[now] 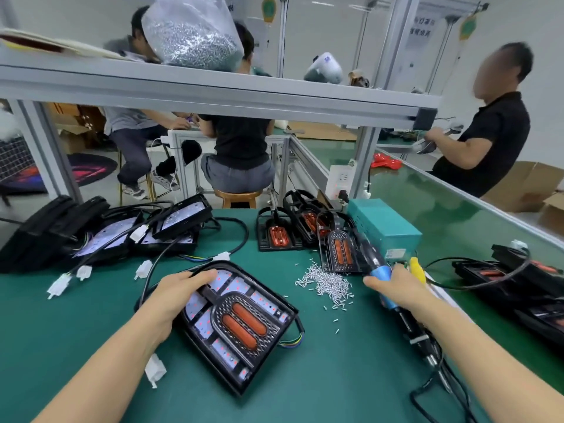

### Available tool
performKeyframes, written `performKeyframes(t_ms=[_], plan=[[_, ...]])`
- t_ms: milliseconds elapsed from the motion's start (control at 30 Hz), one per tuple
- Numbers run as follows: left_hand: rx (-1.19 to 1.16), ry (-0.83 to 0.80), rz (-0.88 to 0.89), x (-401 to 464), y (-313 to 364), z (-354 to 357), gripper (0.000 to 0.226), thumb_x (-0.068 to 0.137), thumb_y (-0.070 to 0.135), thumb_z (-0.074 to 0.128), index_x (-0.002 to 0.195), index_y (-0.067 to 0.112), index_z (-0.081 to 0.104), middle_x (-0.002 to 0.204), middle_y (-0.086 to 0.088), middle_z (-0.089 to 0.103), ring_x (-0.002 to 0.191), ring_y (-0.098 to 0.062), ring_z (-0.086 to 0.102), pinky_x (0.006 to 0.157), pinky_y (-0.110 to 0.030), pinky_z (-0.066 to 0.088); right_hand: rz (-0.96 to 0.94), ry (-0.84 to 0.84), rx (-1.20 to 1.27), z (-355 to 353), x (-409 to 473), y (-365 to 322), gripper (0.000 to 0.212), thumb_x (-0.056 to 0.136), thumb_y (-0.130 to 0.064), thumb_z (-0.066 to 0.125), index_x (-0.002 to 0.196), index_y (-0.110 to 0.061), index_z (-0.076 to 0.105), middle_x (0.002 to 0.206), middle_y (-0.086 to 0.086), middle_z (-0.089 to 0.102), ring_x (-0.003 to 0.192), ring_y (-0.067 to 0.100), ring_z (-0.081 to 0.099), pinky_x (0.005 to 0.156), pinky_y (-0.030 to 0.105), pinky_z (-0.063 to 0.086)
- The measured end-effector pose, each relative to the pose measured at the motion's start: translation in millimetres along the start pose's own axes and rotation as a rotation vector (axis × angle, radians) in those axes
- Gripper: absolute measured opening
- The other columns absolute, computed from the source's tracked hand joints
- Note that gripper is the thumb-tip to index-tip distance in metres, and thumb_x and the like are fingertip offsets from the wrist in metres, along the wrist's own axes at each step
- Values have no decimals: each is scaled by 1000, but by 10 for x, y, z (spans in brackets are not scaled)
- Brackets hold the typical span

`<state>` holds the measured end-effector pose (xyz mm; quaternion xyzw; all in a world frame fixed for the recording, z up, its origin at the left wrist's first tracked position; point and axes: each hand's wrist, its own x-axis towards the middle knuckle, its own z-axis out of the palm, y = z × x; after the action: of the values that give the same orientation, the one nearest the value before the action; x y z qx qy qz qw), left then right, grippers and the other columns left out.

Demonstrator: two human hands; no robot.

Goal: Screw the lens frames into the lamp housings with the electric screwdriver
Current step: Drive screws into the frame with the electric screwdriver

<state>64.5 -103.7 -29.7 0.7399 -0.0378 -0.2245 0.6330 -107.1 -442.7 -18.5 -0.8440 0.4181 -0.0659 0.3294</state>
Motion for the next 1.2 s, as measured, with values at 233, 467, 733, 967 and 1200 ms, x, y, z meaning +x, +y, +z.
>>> performKeyframes(t_ms=[233,467,733,967,1200], plan=[[-13,-15,30,-138,14,11,32,76,29,76,96,5,68,93,-12,74,77,-23,68,70,-30,51,-19,92,-291,86,120,-22,49,89,-50,62,100,-6,45,73,1,46,64,15,46,50,29,29],[192,47,113,-198,21,-7,38,84,39,68,101,5,68,101,-6,70,95,-21,64,92,-33,46,-148,252,-444,195,166,136,54,85,-50,65,112,-8,45,95,18,64,96,32,58,71,37,30],[508,235,266,-334,-94,-259,32,88,21,63,119,17,59,115,1,62,102,-13,57,92,-24,41,-142,212,-555,126,-127,91,50,87,-43,65,117,-4,51,95,15,58,95,32,57,78,38,47],[689,332,323,-411,-230,-512,41,77,10,63,116,23,60,113,8,61,113,-13,51,95,-30,40,-450,-154,-15,374,-667,-839,61,82,-63,59,128,-24,60,126,-5,61,111,11,57,93,28,40],[1180,259,289,-327,-209,-566,48,75,24,63,122,28,55,131,11,49,123,-15,37,95,-27,35,-294,-633,-12,781,-776,-1130,51,70,-51,81,107,-19,68,107,-4,71,103,16,67,97,32,49]])
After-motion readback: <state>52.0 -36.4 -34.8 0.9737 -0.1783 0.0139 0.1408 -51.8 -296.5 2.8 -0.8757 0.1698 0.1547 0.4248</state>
